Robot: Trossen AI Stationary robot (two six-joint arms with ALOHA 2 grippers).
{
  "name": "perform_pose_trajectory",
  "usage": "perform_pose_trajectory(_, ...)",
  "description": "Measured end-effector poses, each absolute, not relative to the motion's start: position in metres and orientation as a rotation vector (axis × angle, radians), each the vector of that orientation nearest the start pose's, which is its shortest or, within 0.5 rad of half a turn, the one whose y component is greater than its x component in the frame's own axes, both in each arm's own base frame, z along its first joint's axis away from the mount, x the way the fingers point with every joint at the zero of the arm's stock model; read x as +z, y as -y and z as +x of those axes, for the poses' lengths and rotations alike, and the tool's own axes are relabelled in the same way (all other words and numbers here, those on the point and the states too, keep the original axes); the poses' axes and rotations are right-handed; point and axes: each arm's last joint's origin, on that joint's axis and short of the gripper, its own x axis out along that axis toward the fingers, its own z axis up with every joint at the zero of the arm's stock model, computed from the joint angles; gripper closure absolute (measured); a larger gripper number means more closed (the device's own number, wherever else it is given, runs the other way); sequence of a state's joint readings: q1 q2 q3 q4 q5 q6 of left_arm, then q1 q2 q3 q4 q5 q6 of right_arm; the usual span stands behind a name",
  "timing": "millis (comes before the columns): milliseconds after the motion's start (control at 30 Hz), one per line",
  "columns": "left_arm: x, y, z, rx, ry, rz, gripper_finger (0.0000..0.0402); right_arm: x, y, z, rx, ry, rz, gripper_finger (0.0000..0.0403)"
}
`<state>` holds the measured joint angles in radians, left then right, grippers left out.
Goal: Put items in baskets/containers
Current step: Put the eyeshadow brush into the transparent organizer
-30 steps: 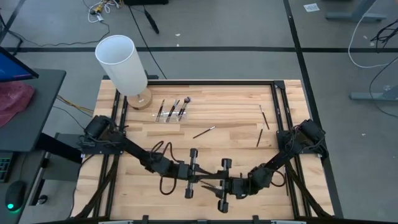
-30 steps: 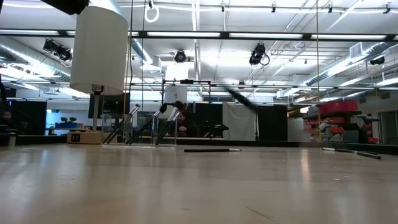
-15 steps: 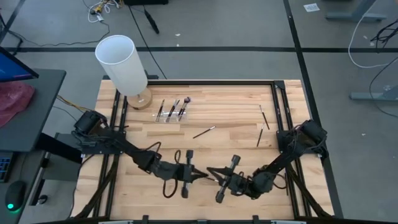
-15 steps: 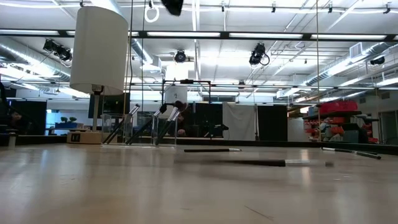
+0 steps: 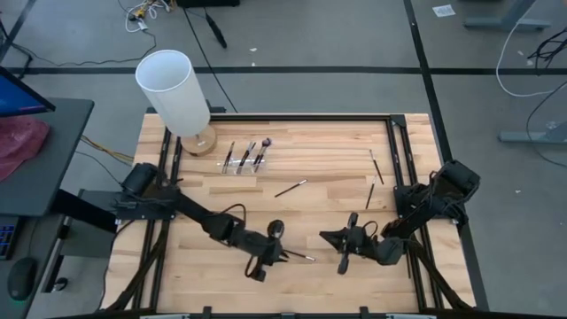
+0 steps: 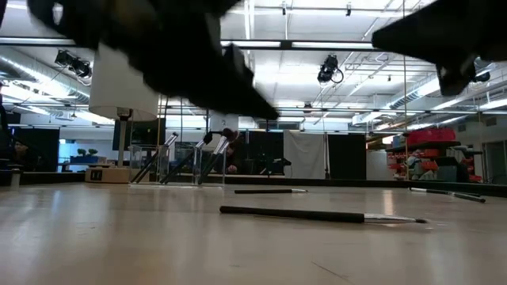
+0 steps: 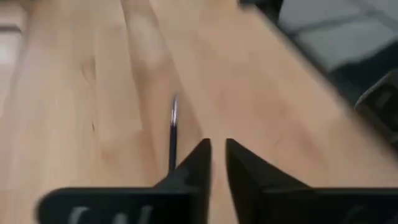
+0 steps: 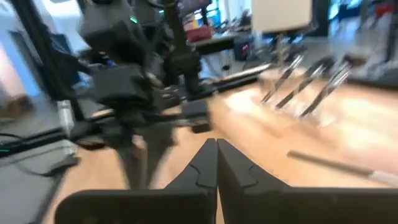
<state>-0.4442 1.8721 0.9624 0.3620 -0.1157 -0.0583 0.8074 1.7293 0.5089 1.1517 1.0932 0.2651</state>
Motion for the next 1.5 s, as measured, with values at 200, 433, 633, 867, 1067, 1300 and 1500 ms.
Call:
perform_pose_trajectory(200,0.116,0.146,0.357,-0.258,-0.554,0.143,0.0243,0.141,-0.184,0.211,-0.244,-0.029,0.269,0.0399)
perform_pose_trajectory(433,0.091,0.135,0.366,-0.287,-0.575,0.117,0.02,0.143,-0.187,0.215,-0.235,-0.039,0.252,0.0399)
perform_pose_trajectory(633,0.083,0.135,0.366,-0.302,-0.584,0.158,0.0258,0.144,-0.188,0.215,-0.236,-0.037,0.248,0.0399)
perform_pose_trajectory(867,0.075,0.111,0.366,-0.282,-0.7,0.132,0.038,0.144,-0.188,0.215,-0.236,-0.036,0.249,0.0399)
perform_pose_trajectory(1067,0.062,0.081,0.351,-0.222,-0.641,0.023,0.0392,0.144,-0.192,0.212,-0.216,-0.04,0.246,0.0399)
perform_pose_trajectory(1300,0.056,0.06,0.327,-0.136,-0.45,-0.11,0.0399,0.133,-0.196,0.207,-0.156,-0.124,0.271,0.0398)
perform_pose_trajectory(1500,0.056,0.055,0.314,-0.095,-0.372,-0.17,0.0401,0.11,-0.19,0.204,-0.151,-0.322,0.402,0.0372)
